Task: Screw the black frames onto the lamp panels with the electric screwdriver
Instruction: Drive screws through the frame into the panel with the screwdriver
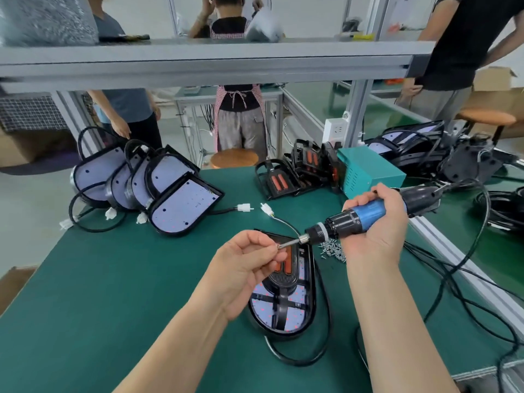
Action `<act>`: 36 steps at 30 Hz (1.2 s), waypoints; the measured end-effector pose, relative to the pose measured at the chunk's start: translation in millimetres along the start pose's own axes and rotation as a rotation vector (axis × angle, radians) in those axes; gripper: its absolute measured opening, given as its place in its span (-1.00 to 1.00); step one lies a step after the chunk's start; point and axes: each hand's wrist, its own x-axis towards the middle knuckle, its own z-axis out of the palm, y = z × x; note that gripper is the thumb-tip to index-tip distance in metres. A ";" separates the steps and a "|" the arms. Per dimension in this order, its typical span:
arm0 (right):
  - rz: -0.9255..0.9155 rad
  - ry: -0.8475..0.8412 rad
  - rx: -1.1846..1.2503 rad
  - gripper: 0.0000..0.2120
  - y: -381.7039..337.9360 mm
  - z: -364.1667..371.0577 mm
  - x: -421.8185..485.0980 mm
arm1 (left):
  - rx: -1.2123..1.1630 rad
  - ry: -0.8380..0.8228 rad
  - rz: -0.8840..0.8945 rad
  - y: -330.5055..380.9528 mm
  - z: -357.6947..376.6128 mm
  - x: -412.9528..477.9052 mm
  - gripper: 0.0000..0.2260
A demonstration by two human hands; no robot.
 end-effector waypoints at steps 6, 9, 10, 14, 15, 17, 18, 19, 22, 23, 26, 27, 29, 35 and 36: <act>-0.011 0.010 -0.027 -0.78 5.5 5.7 -6.9 | -0.023 0.006 0.014 2.9 -6.9 -3.4 -0.83; -0.011 0.022 -0.042 -0.79 8.2 6.3 -8.5 | -0.022 0.021 0.025 2.4 -8.2 -4.1 -0.83; -0.009 0.028 -0.042 -0.79 9.0 6.3 -9.0 | -0.026 0.022 0.029 2.7 -8.6 -4.7 -0.83; -0.001 0.048 -0.040 -0.78 11.5 6.5 -10.9 | -0.028 0.026 0.037 3.9 -10.5 -7.1 -0.83; 0.000 0.052 -0.039 -0.78 11.5 6.3 -11.4 | -0.029 0.028 0.038 3.8 -10.7 -7.4 -0.83; 0.004 0.056 -0.037 -0.79 12.3 6.7 -12.6 | -0.034 0.035 0.040 4.0 -11.3 -8.0 -0.83; 0.006 0.058 -0.035 -0.79 12.6 6.9 -13.1 | -0.036 0.039 0.039 4.0 -11.7 -8.4 -0.83; 0.006 0.060 -0.032 -0.78 12.7 7.2 -13.6 | -0.037 0.044 0.038 4.0 -11.9 -8.6 -0.84; 0.008 0.075 -0.029 -0.78 13.1 7.5 -13.8 | -0.037 0.052 0.029 3.4 -12.4 -10.0 -0.85; 0.008 0.077 -0.028 -0.78 13.3 7.3 -13.7 | -0.043 0.053 0.027 2.9 -12.2 -10.4 -0.85; 0.007 0.080 -0.031 -0.78 14.8 6.5 -13.8 | -0.051 0.056 0.030 1.5 -11.7 -11.2 -0.83; 0.004 0.078 -0.030 -0.78 15.1 6.1 -14.2 | -0.055 0.059 0.032 0.9 -11.5 -11.3 -0.84; -0.008 0.075 -0.034 -0.77 15.1 5.6 -15.3 | -0.075 0.067 0.033 -1.0 -11.3 -11.7 -0.86; -0.016 0.057 -0.031 -0.65 14.2 6.7 -17.6 | -0.094 0.076 0.030 -4.3 -11.2 -11.9 -0.89; -0.015 0.056 -0.034 -0.68 14.2 6.5 -18.0 | -0.093 0.076 0.035 -4.3 -11.1 -12.1 -0.89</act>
